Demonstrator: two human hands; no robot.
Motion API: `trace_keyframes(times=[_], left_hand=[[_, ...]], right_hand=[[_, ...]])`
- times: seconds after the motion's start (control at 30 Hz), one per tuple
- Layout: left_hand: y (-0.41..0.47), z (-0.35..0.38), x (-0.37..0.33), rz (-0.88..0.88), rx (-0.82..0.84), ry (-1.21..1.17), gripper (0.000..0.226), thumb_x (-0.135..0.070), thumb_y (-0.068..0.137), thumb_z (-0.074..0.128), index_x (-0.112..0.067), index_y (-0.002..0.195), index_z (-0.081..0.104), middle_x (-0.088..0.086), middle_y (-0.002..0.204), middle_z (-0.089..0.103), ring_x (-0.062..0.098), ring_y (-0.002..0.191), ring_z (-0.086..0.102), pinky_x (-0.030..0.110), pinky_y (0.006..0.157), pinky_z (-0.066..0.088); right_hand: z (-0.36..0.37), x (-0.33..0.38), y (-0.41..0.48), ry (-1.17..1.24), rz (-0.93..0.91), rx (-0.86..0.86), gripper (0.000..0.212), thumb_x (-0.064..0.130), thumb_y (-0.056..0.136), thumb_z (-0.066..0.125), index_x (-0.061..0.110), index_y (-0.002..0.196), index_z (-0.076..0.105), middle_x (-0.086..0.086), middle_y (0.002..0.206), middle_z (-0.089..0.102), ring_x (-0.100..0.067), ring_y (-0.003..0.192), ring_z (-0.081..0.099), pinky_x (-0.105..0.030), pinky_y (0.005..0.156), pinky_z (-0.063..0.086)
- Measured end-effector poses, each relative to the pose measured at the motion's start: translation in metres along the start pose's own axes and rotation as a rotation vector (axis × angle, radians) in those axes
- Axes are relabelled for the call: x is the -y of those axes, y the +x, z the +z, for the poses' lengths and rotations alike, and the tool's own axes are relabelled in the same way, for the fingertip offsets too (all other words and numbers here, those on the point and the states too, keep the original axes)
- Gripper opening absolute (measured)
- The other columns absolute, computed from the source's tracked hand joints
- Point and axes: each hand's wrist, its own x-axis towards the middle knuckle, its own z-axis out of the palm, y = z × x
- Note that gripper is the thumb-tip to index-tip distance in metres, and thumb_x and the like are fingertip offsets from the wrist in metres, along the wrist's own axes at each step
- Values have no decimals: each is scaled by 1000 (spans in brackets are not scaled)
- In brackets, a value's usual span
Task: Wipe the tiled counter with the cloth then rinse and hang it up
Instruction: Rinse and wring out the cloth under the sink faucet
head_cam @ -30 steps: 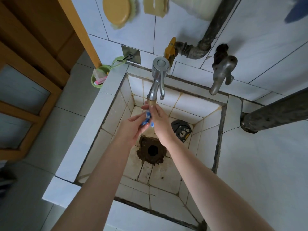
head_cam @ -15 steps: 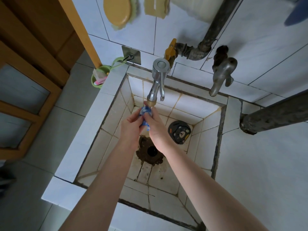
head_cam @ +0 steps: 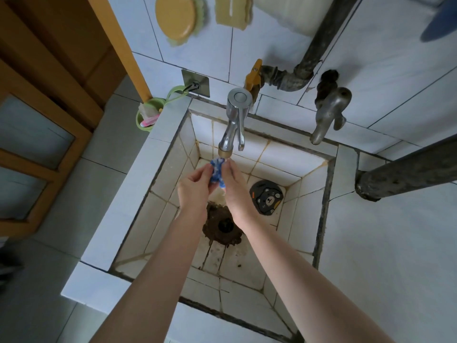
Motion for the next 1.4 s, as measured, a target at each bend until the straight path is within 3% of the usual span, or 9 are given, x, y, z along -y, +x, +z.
trace_keyframes(times=[0.1, 0.2, 0.33, 0.47, 0.63, 0.83, 1.03, 1.2, 1.4], left_hand=[[-4, 5, 3, -42, 86, -29, 25, -11, 92, 54, -7, 115, 63, 7, 104, 68, 16, 96, 67, 24, 78, 55], [-6, 4, 4, -28, 102, -12, 26, -8, 89, 58, -6, 115, 63, 8, 104, 69, 17, 96, 67, 23, 78, 56], [-5, -2, 1, 9, 11, 69, 23, -8, 78, 72, -8, 101, 69, 5, 90, 72, 16, 82, 71, 22, 72, 57], [-5, -6, -7, 19, 25, 74, 13, -10, 77, 73, -12, 90, 69, 4, 83, 71, 12, 72, 71, 23, 66, 58], [-2, -8, -4, 65, -5, 126, 5, -23, 80, 72, -25, 83, 68, -5, 81, 69, 10, 81, 64, 26, 80, 53], [0, -6, 1, 34, 110, 219, 27, -39, 95, 48, -30, 81, 70, -8, 84, 70, 6, 91, 62, 28, 92, 42], [7, -7, 2, 163, 51, 238, 30, -30, 98, 43, -30, 79, 66, -13, 80, 64, -4, 73, 59, 17, 70, 47], [16, 4, 3, -58, 142, 181, 36, -41, 97, 42, -14, 94, 65, -3, 69, 65, 7, 57, 61, 20, 60, 50], [13, 0, 11, 25, 91, 255, 25, -35, 99, 39, -21, 86, 55, 2, 72, 51, 9, 51, 42, 21, 46, 37]], right_hand=[[4, -3, -1, 30, -28, 21, 29, 27, 102, 35, 22, 129, 43, -13, 142, 39, -24, 130, 41, -32, 108, 38], [4, 8, 0, -10, -39, -52, 12, 19, 102, 36, 15, 103, 47, -3, 94, 55, -12, 84, 55, -14, 71, 48], [5, 13, 7, -76, 6, -202, 22, 23, 101, 36, 11, 99, 54, 0, 84, 57, -8, 73, 55, -9, 57, 45], [-1, 16, 7, -42, 76, -168, 33, 29, 101, 38, 4, 111, 56, -10, 98, 61, -21, 88, 62, -28, 75, 53], [-11, 12, 4, -350, -117, -168, 16, 28, 98, 44, 34, 110, 53, 3, 131, 44, -17, 128, 39, -42, 109, 35], [-16, 13, -4, -209, -82, -28, 24, 15, 93, 56, 9, 116, 58, -1, 106, 64, 1, 89, 61, -8, 74, 47], [-16, 16, 1, -108, -33, -133, 12, 14, 95, 51, 10, 95, 63, 0, 86, 64, -13, 81, 62, -18, 72, 51], [-12, 22, -3, 314, 47, -47, 20, 7, 96, 45, 12, 86, 62, -1, 82, 64, -13, 78, 61, -28, 80, 49], [-9, 17, -9, -208, -100, -123, 15, 18, 93, 55, 8, 95, 66, -6, 98, 63, -15, 91, 58, -23, 81, 45]])
